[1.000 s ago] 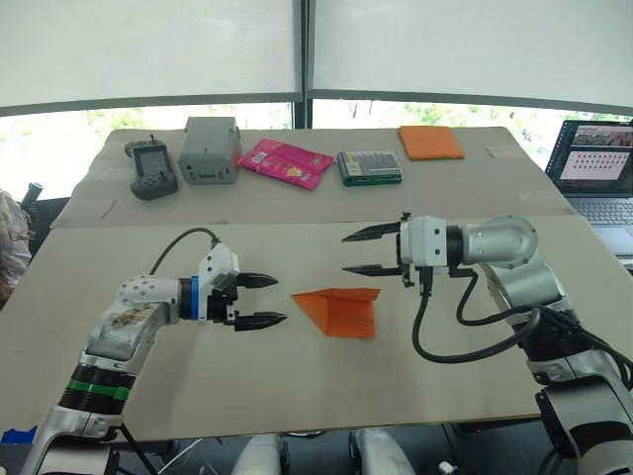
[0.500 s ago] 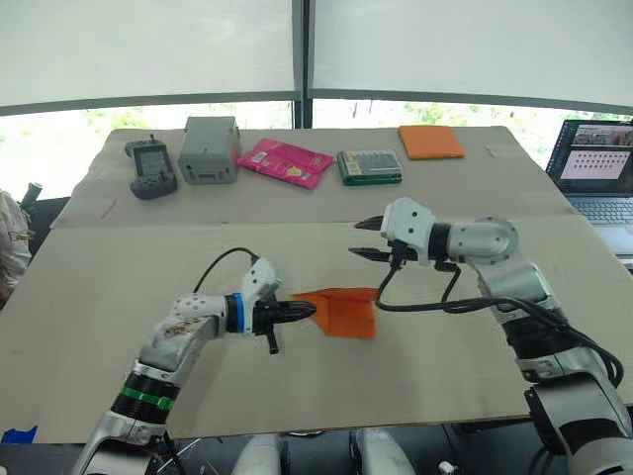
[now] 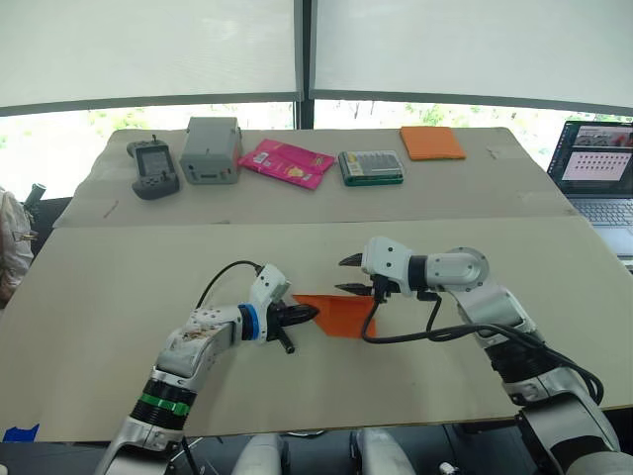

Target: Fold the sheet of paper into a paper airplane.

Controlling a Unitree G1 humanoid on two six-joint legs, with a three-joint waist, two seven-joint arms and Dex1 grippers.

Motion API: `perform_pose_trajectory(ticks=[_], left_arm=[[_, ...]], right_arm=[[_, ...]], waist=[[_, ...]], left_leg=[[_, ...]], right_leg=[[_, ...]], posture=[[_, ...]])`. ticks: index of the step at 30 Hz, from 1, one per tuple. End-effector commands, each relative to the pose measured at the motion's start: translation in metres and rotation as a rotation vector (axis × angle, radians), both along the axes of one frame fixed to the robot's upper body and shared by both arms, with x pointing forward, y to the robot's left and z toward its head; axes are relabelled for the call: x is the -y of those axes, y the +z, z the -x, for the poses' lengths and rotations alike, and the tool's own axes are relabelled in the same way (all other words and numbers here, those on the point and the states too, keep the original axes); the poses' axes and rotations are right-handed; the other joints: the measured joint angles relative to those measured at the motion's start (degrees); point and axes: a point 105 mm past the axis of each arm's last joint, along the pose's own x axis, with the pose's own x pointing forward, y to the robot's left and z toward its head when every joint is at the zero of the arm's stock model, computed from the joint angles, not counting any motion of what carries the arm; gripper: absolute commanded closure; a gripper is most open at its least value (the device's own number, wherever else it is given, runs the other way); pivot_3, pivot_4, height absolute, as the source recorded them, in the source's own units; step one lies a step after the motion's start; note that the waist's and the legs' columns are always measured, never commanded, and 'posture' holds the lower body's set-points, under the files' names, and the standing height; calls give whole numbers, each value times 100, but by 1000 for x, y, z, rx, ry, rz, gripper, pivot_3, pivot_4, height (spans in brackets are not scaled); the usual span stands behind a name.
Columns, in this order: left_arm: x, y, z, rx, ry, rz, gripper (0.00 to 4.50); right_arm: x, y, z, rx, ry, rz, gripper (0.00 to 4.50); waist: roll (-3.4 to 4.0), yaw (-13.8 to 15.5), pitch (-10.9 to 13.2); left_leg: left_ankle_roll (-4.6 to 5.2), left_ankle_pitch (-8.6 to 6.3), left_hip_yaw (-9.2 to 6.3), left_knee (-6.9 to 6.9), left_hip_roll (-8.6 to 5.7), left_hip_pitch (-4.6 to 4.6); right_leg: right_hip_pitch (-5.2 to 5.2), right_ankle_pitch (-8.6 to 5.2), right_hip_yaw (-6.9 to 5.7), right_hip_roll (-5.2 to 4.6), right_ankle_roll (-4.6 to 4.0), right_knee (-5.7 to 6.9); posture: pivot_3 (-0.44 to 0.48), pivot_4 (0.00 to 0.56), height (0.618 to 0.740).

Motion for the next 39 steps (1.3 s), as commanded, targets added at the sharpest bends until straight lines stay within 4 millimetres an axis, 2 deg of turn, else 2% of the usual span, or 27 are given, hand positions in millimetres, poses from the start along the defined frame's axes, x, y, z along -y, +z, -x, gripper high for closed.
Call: perform_pose_trajectory(ticks=[1, 16, 20, 25, 29, 32, 39], left_arm=[[7, -3, 6, -78, 28, 47, 4485], [4, -14, 21, -229, 109, 77, 4485], [-14, -2, 30, -203, 74, 61, 4485], [-30, 29, 35, -82, -24, 80, 4485], [-30, 50, 22, 43, -53, 115, 4485], [-17, 60, 6, 127, -62, 121, 4485], [6, 35, -12, 329, -248, -151, 4485]], right_arm=[[-2, 3, 6, 15, 28, 0, 2222], [-6, -27, 15, -27, 70, 45, 2222], [-8, -44, 12, -44, 53, 74, 2222], [-8, -55, 12, -52, 46, 91, 2222], [-8, -61, 15, -56, 55, 101, 2222], [-10, -64, 22, -58, 91, 100, 2222], [-7, -70, 34, -63, 130, 98, 2222]], waist=[[0, 8, 0], [0, -15, 0], [0, -27, 0], [0, -51, 0], [0, -14, 0], [0, -6, 0], [-1, -43, 0]], left_leg=[[0, 0, -1, 0, -1, 1], [-1, -1, -2, -4, -1, 22], [-2, -1, -4, -6, 2, 27], [-3, -1, -3, -13, 5, 34], [-6, 1, -5, -11, 4, 44], [-6, 0, -9, -12, 1, 68], [-8, -1, -5, -21, -19, 76]], right_leg=[[1, 0, 0, 0, 0, 0], [20, 0, 1, 0, 0, -4], [23, -1, 0, 2, -1, -4], [21, -3, 1, 5, -5, -1], [40, -3, -3, 1, -5, -9], [68, -3, -7, 0, -5, -17], [70, -5, -1, 6, -3, -20]], posture=[[0, 150, 740], [0, 150, 740], [0, 150, 740], [0, 150, 740], [0, 150, 740], [0, 150, 740], [0, 150, 740]])
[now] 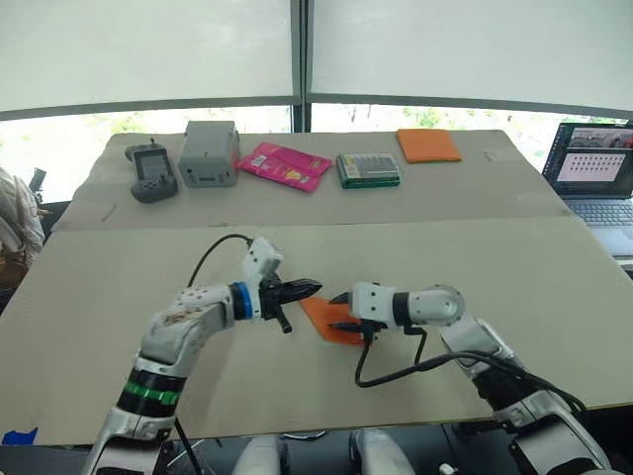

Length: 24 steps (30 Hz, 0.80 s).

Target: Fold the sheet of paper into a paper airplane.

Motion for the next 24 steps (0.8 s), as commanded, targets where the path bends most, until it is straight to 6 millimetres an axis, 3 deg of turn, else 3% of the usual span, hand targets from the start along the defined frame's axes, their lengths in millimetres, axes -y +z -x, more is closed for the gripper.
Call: perform_pose_trajectory(ticks=[1, 5, 9, 14, 19, 24], left_arm=[[7, -9, -5, 125, -105, -122, 4485], [6, -26, -11, 146, -170, -208, 4485], [-1, -45, -14, 147, -202, -291, 4485], [-6, -51, -16, 156, -228, -321, 4485], [-5, -49, -25, 178, -253, -350, 4485], [-3, -51, -28, 181, -274, -356, 4485]], right_arm=[[3, -13, 9, -32, 24, 34, 2222], [14, -9, 1, -21, -42, 31, 2222], [24, 7, -2, -10, -94, -26, 2222], [36, 31, 10, -5, -94, -93, 2222], [50, 32, 29, -58, -78, -36, 2222], [48, 25, 36, -68, -80, -13, 2222]], waist=[[0, 0, 0], [0, 13, 0], [-1, 40, 1], [-1, 75, 1], [-3, 91, 2], [-4, 90, 2]], left_leg=[[0, 0, 0, 0, 0, 0], [1, 0, 0, 3, 0, -1], [3, -1, 0, 9, -4, -7], [6, -3, 0, 13, -5, -12], [6, -3, -3, 14, -4, -10], [7, -3, -2, 15, -5, -11]], right_leg=[[0, 0, 0, 0, 0, 0], [1, -1, -1, 0, 1, 1], [1, -2, -1, -3, 4, 1], [0, -2, -1, -5, 6, 0], [1, -4, -3, -2, 9, 3], [2, -6, -3, -1, 12, 2]], posture=[[0, 150, 740], [0, 150, 740], [0, 150, 740], [0, 150, 740], [0, 150, 740], [0, 150, 740]])
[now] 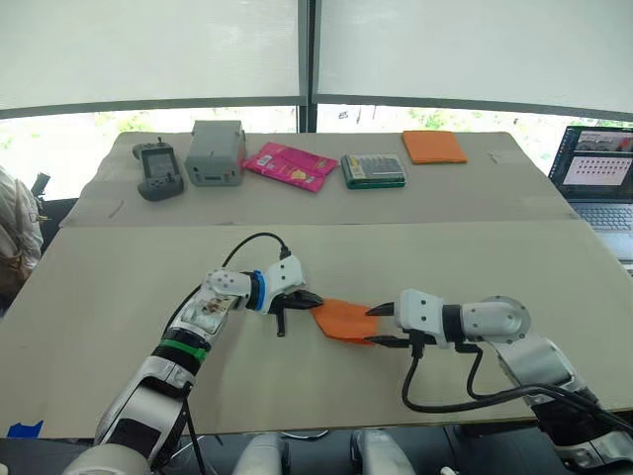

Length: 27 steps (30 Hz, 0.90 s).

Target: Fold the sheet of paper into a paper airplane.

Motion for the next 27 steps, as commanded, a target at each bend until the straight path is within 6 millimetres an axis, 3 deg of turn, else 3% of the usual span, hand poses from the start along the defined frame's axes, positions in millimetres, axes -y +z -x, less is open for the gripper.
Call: perform_pose_trajectory(ticks=[1, 7, 14, 23, 27], left_arm=[[-2, -14, 2, -27, -11, -53, 4485], [2, -14, 3, -30, -17, -36, 4485], [-3, -12, 5, -14, -5, -44, 4500], [-7, 10, 18, 23, -9, -10, 4500], [-3, 23, 26, 4, -23, 34, 4500]], right_arm=[[-2, 4, -1, 37, -11, 2, 2222], [-1, 2, -18, 60, -91, -20, 2222], [1, 1, -16, -98, -112, -86, 4427], [-3, -15, -7, -481, -229, -263, 4473], [-14, -8, 4, -678, -178, -355, 4473]], waist=[[0, 2, 0], [-1, 25, 0], [-1, 32, 0], [-1, 15, 0], [0, 6, 1]], left_leg=[[0, 0, 0, 0, 0, 0], [0, 0, 0, 3, -3, -1], [1, -1, -4, 3, -2, -5], [4, -2, -4, 2, 15, -12], [3, -2, -4, 2, 22, -18]], right_leg=[[0, -1, 0, 0, 1, 1], [1, -1, 1, -2, 2, 1], [-1, 0, -2, -2, 3, -1], [-7, 0, -2, 0, 2, -1], [-11, 0, -2, 0, 1, 0]], posture=[[0, 150, 740], [0, 150, 740], [0, 150, 740], [0, 150, 740], [0, 150, 740]])
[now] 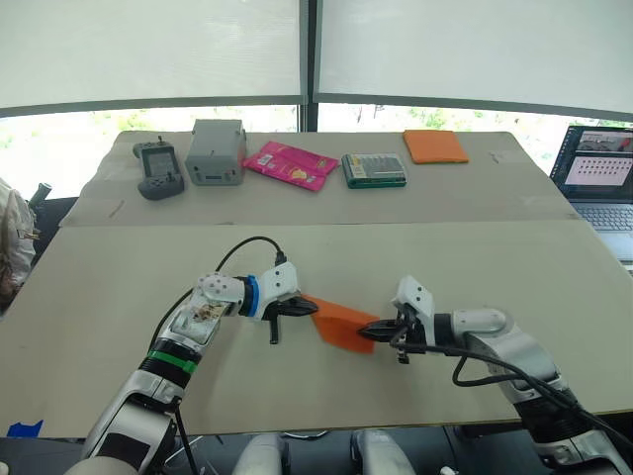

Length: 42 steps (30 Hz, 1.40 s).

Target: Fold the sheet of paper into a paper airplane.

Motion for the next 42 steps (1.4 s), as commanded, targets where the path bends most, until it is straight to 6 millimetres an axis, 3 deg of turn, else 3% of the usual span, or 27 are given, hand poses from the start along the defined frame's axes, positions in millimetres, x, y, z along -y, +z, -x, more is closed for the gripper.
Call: perform_pose_trajectory(ticks=[1, 6, 10, 15, 21, 25, 33, 41, 42], left_arm=[[3, 19, 6, 19, -24, 37, 4500], [-3, 24, 13, -6, -23, 44, 4500], [-6, 22, 24, -46, -58, 37, 4500], [-7, 14, 39, -105, -118, 15, 4500], [4, 15, 40, -88, -143, 35, 4500], [12, 16, 44, -84, -167, 45, 4500], [14, -3, 50, -104, -173, 6, 4500], [0, -16, 39, -102, -134, -27, 4500], [0, -16, 39, -102, -135, -29, 4500]], right_arm=[[-5, 17, 13, -105, 81, -94, 4473], [0, 17, 26, -97, 199, -13, 4473], [6, 4, 19, 44, 296, 165, 4473], [8, 5, 11, 185, 442, 276, 4473], [17, 7, 18, 119, 589, 298, 4473], [19, 5, 11, 97, 592, 312, 4473], [14, 11, 2, 39, 561, 234, 4473], [12, 18, -9, 33, 464, 199, 4473], [11, 20, -12, 39, 442, 182, 4196]], waist=[[1, -2, 1], [1, -7, 1], [1, -41, 1], [1, -79, 1], [1, -24, 2], [1, -26, 2], [1, -48, 2], [1, -43, 2], [1, -43, 2]], left_leg=[[0, 0, 0, 1, 0, -6], [0, 0, -1, 1, -1, -9], [0, 0, -1, 0, -1, -10], [0, 0, -1, 0, -11, -10], [0, 0, -1, 3, -11, -12], [0, 0, 0, 4, -10, -11], [0, 0, 0, 3, -6, -7], [0, 0, 0, 3, -1, -4], [0, 0, 0, 3, 0, -2]], right_leg=[[-5, 0, 0, -1, 0, 0], [-6, 0, -3, -1, 1, -4], [-8, -1, -6, 2, 3, -4], [-10, -2, -5, 4, 4, -3], [-7, -2, -6, -3, 3, -6], [-7, -1, -4, -4, 3, -6], [-7, 0, -3, 0, 0, -1], [-4, 0, -3, -2, 0, -1], [-3, 0, -3, -2, -1, 0]], posture=[[0, 150, 740], [0, 150, 740], [0, 150, 740], [0, 150, 740], [0, 150, 740], [0, 150, 740], [0, 150, 740], [0, 150, 740], [0, 150, 740]])
